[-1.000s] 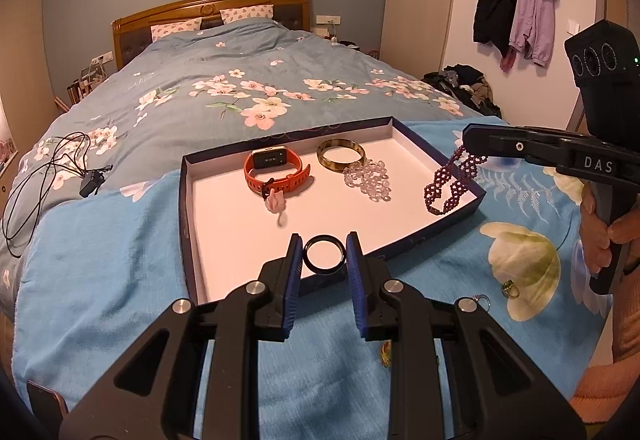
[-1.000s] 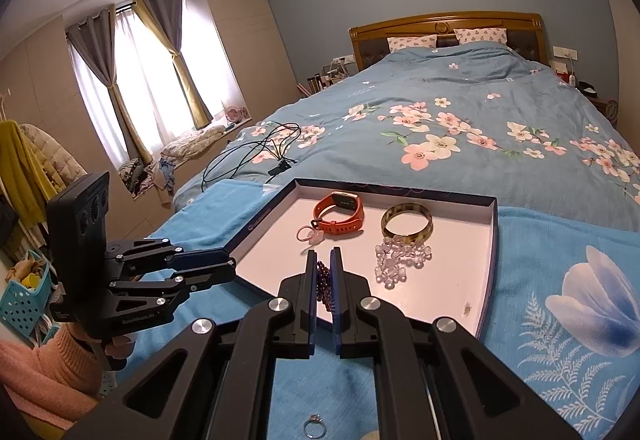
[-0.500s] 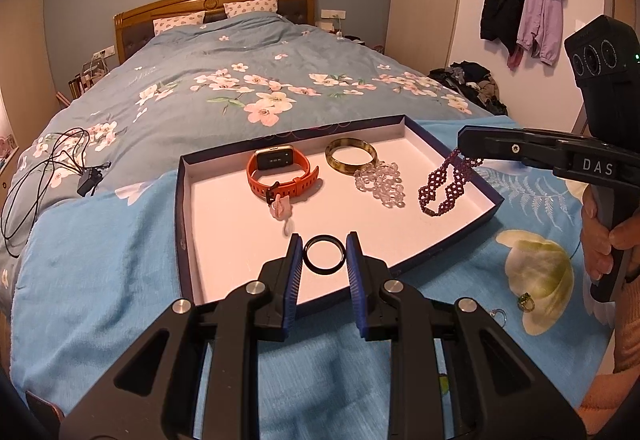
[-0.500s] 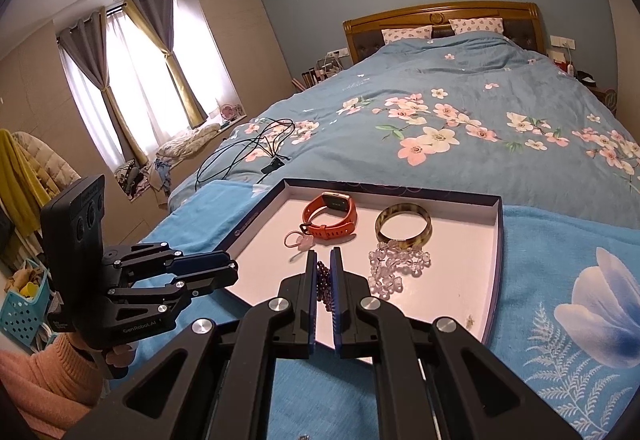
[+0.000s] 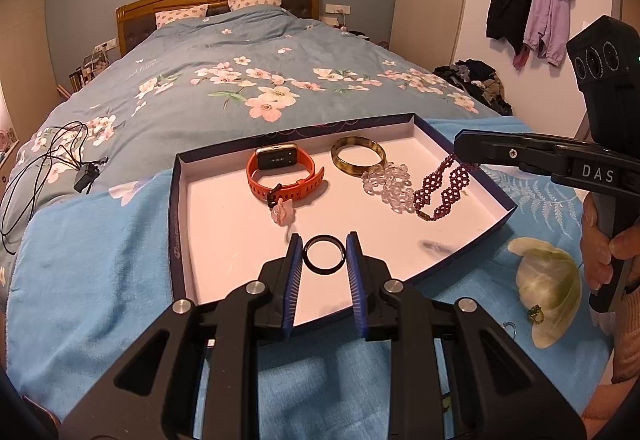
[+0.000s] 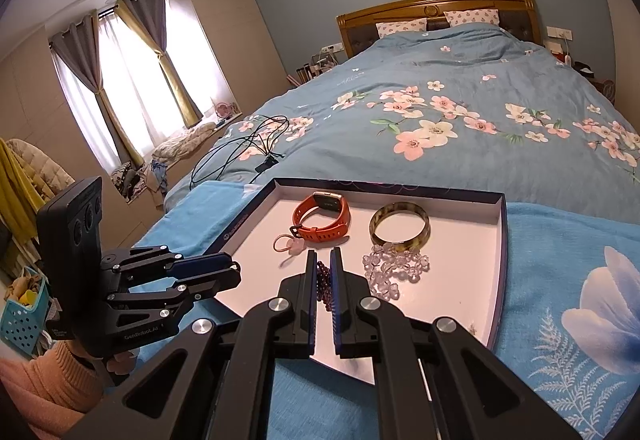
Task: Organize jewelry
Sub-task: 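Carry the black ring and purple bracelet over the box with both tools, then lower the purple bracelet and black ring into the box and open both tools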
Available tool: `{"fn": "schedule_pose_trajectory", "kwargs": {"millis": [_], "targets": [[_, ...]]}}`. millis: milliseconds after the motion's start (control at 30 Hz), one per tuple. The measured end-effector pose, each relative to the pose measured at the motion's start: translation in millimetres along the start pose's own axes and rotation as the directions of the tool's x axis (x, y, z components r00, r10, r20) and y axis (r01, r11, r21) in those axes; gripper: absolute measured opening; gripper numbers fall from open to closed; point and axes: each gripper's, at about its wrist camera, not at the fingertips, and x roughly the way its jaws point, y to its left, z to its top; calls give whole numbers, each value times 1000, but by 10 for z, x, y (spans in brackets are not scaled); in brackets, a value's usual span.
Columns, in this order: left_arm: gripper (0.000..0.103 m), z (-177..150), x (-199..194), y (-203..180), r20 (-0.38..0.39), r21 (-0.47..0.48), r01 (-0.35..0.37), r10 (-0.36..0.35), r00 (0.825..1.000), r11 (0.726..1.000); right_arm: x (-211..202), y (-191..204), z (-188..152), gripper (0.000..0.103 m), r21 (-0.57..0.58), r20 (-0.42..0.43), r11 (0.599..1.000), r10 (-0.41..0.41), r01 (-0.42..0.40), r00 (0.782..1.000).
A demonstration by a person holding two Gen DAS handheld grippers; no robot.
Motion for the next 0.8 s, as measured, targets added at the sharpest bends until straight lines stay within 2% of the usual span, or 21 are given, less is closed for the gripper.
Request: {"fn": "schedule_pose_trajectory", "kwargs": {"millis": [800], "targets": [[22,101,310,42,-49,-7,-18,18,999,1000,207,-99,46,5,24,-29,1000,10,-9,1000]]}}
